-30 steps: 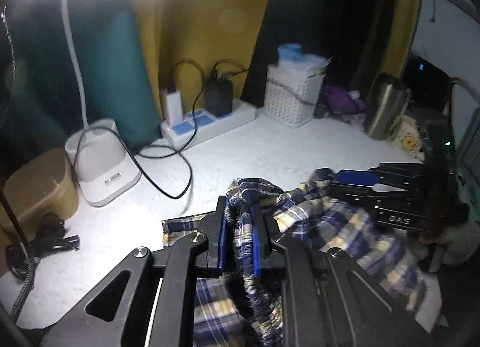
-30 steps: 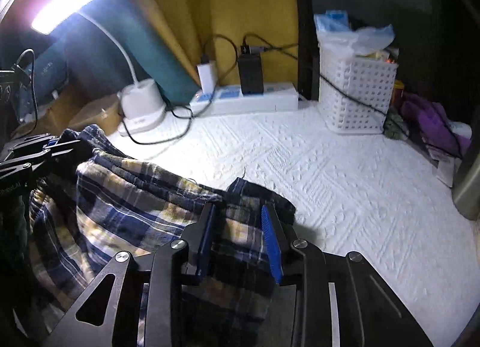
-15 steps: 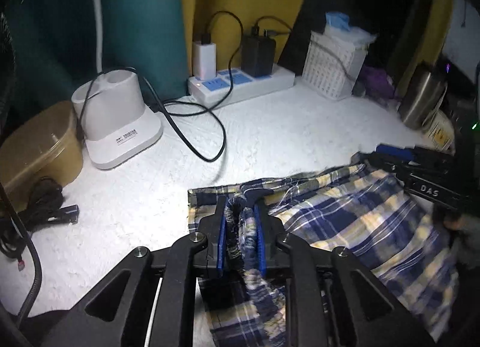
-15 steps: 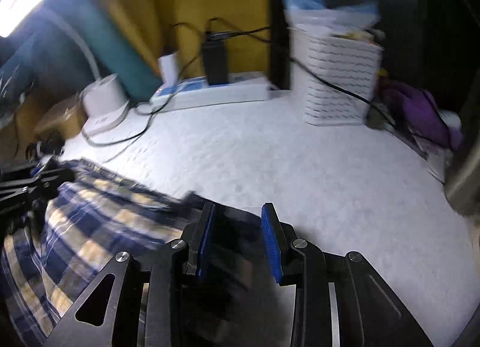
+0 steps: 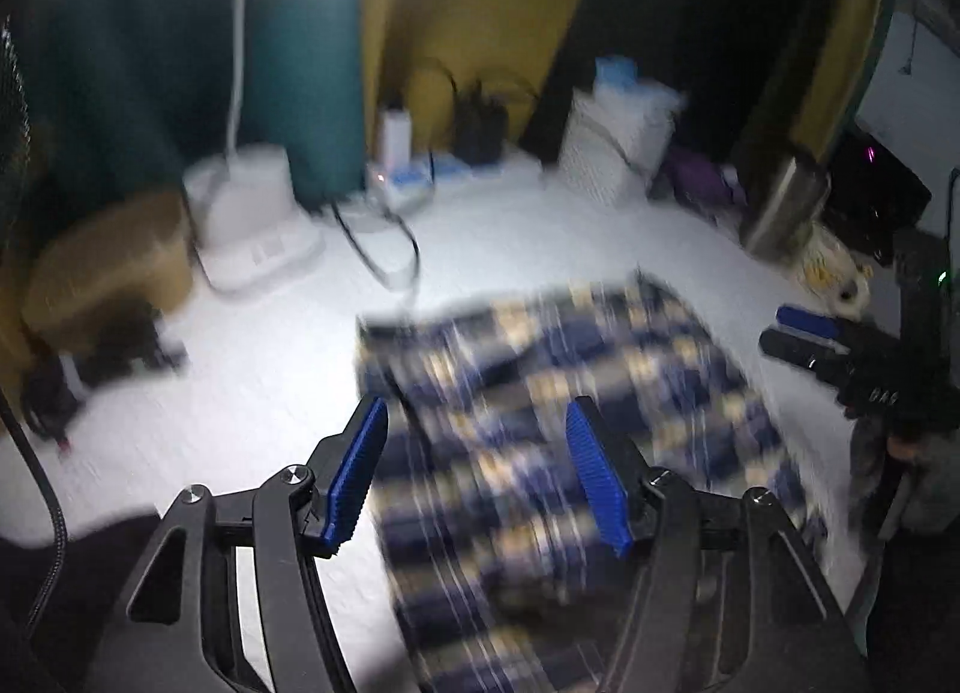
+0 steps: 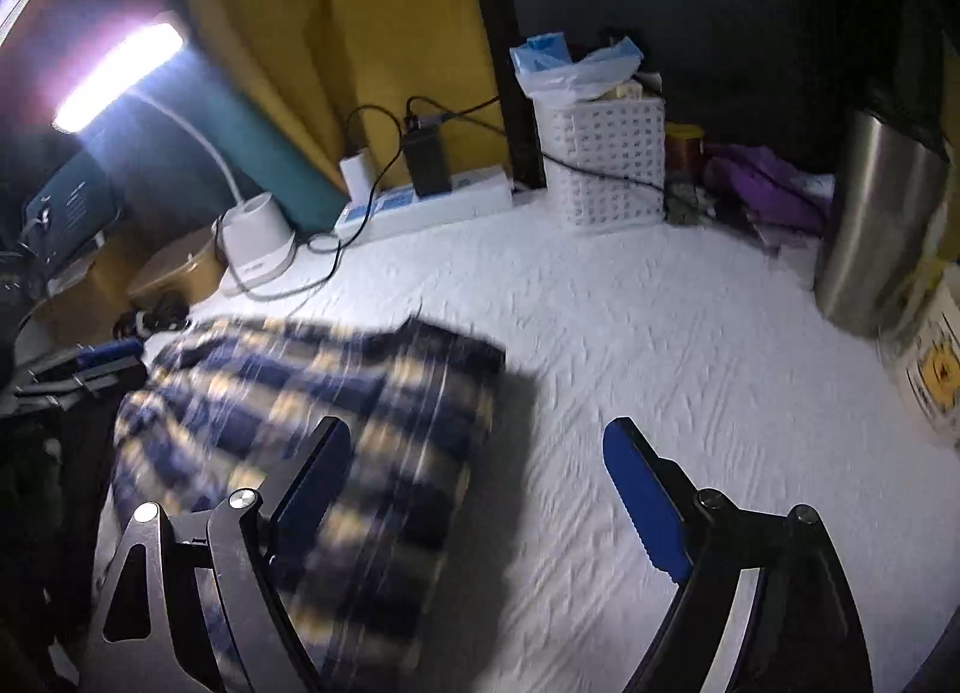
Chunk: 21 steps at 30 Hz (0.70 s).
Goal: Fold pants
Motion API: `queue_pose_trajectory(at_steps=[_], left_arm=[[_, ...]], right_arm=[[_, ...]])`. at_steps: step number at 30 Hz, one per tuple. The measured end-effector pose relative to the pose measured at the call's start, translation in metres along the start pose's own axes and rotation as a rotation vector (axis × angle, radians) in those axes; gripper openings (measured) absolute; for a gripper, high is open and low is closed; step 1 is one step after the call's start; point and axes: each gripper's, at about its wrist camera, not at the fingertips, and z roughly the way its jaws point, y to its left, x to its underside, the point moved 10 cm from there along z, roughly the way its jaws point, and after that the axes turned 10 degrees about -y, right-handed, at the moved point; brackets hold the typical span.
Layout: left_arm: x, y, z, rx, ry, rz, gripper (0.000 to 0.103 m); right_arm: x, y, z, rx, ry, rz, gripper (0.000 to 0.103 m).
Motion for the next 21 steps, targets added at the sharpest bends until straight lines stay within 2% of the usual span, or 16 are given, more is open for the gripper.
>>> queue_pose_trajectory(at_steps=[3,5,7,10,12,14,15,21], left_arm=[[0.028,-0.002,0.007,0.017,0.067,-0.036,0.062],[0.035,-0.001,0.005,0.023,0.072,-0.058,0.062],[0.038,0.0,0.002,0.029,0.066,-0.067,0.062],[0.039,0.003,0.001,0.018,0.05,-0.047,0.062],[0.043,0.006,0.003,-0.005,0.052,-0.021,0.062],[0.045,0.01,0.008,-0.041,0.047,0.015,0.061],[0.046,0.013,0.011,-0.053,0.051,0.028,0.057],[0.044,0.019,0.016,-0.087,0.05,0.073,0.053]], right_arm=[[0.02,0.0,-0.012,-0.005,0.024,0.023,0.087],[0.039,0.005,-0.021,-0.033,0.051,0.057,0.086],[0.059,0.012,-0.028,-0.049,0.079,0.07,0.078],[0.085,0.021,-0.037,-0.069,0.115,0.087,0.056],[0.102,0.027,-0.038,-0.072,0.136,0.091,0.038],[0.109,0.03,-0.043,-0.04,0.115,0.061,0.029],[0.111,0.032,-0.045,-0.027,0.115,0.043,0.025],[0.12,0.039,-0.054,0.073,0.081,-0.044,0.025]])
